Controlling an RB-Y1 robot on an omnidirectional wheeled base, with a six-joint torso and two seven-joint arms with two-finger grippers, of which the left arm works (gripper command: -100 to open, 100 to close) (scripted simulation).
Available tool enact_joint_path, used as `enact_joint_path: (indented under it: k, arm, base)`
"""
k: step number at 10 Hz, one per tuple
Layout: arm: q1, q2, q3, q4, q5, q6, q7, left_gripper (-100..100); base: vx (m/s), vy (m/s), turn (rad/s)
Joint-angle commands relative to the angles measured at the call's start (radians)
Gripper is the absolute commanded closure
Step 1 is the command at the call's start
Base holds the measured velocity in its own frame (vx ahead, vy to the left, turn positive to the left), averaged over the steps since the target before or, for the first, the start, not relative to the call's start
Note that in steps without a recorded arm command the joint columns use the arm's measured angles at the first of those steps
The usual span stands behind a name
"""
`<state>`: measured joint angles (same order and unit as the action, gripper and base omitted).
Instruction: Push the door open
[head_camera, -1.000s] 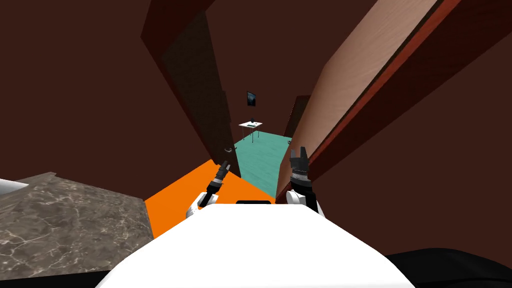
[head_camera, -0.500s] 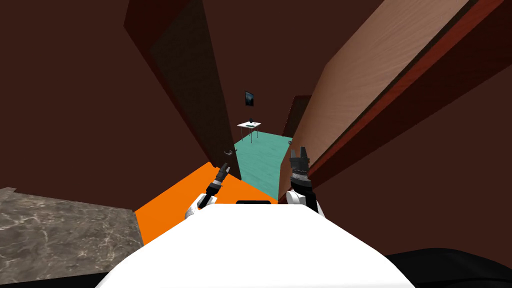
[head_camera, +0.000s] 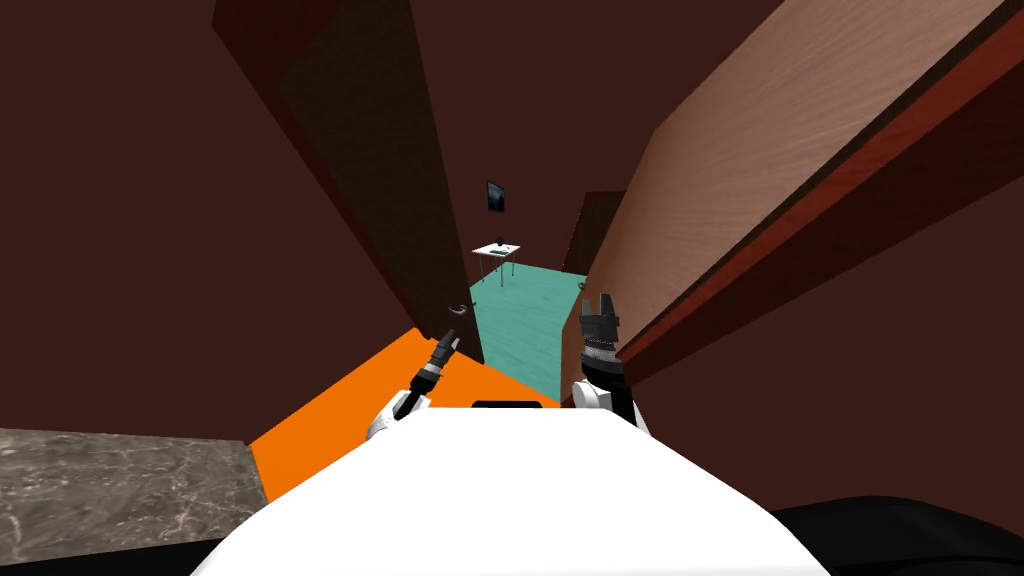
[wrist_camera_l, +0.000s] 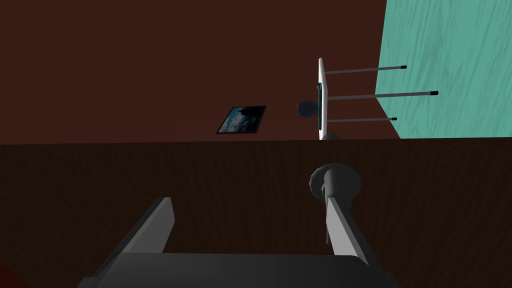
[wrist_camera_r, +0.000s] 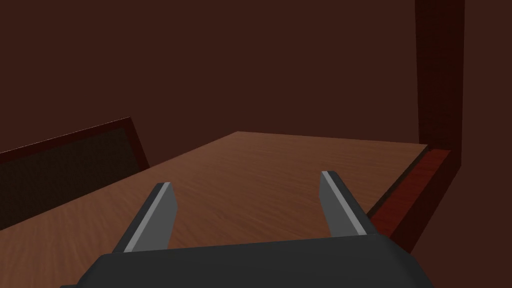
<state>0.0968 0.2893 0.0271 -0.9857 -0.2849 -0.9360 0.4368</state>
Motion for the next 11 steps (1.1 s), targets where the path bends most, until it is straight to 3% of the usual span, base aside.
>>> enact_joint_path:
  k: [1, 6, 11]
  arm:
    - [-0.012, 0.004, 0.0, 0.038, -0.004, -0.014, 0.007, -100]
    - [-0.036, 0.019, -0.002, 0.127, -0.016, -0.049, 0.029, -100]
    - [-0.071, 0.041, -0.004, 0.26, -0.034, -0.1, 0.062, -100]
  base:
    - [0.052, 0.081, -0.044]
    - [0.044, 0.094, -0.051]
    - [0.057, 0.138, -0.076]
